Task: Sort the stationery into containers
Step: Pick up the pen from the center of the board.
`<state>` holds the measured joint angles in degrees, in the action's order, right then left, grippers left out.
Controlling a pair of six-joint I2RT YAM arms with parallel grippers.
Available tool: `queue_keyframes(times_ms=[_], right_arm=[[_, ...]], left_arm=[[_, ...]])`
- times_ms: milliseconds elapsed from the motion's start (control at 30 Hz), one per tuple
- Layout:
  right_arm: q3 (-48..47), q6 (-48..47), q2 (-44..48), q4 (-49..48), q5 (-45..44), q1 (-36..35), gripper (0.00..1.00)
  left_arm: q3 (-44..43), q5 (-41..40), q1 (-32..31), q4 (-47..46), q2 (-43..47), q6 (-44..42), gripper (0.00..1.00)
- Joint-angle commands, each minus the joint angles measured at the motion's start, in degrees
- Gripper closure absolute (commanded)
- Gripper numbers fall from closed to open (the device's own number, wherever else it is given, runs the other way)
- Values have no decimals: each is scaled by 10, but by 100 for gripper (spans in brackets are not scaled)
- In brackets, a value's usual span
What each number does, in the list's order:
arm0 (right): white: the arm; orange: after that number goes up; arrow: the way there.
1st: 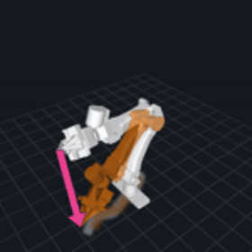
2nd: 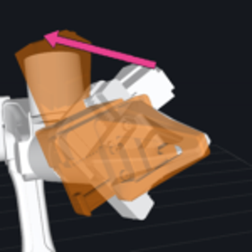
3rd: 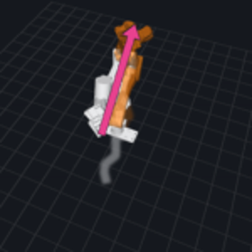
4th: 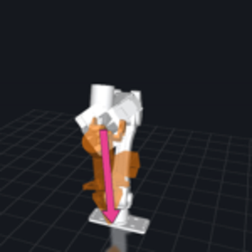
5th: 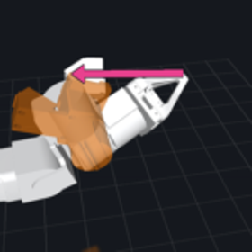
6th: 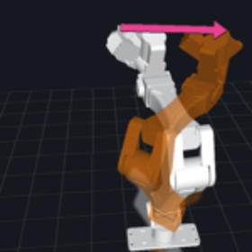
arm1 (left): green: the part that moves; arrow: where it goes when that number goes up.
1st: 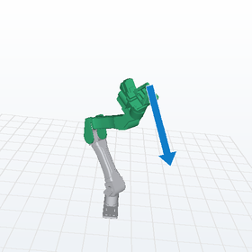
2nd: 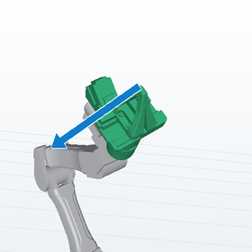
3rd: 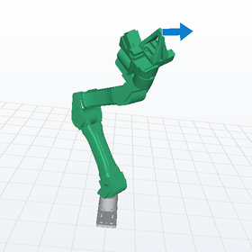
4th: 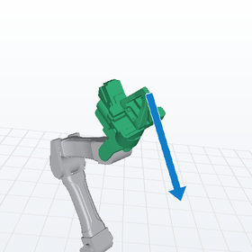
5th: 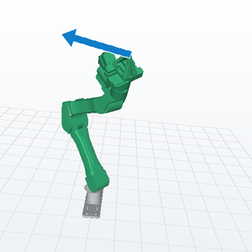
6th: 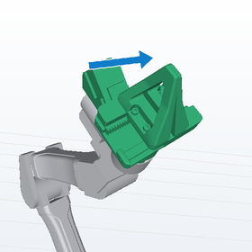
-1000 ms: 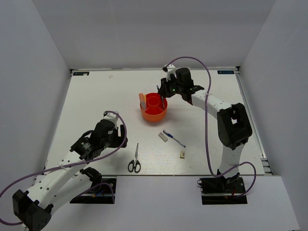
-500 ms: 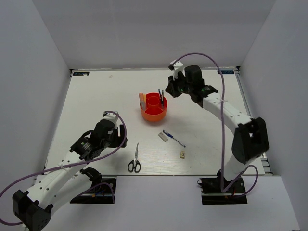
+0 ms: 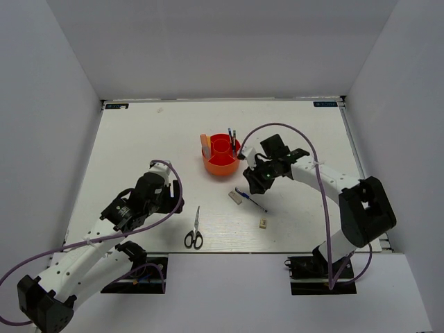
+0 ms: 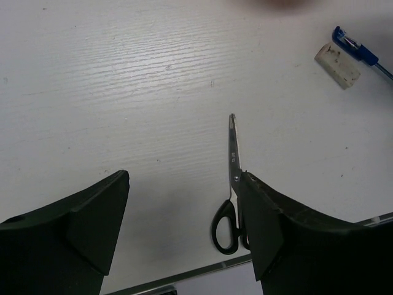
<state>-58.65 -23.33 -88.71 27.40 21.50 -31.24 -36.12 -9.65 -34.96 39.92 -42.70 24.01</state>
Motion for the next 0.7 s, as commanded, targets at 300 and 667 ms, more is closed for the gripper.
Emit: queue_keyframes(times_ms=[300, 667], right_arm=[[2, -7, -21, -44, -39, -41, 54], [-5, -4, -54, -65, -51, -53, 53]], left_arm=[[-9, 1, 2, -1, 9, 0, 17], [-9, 2, 2, -1, 10, 0, 17]])
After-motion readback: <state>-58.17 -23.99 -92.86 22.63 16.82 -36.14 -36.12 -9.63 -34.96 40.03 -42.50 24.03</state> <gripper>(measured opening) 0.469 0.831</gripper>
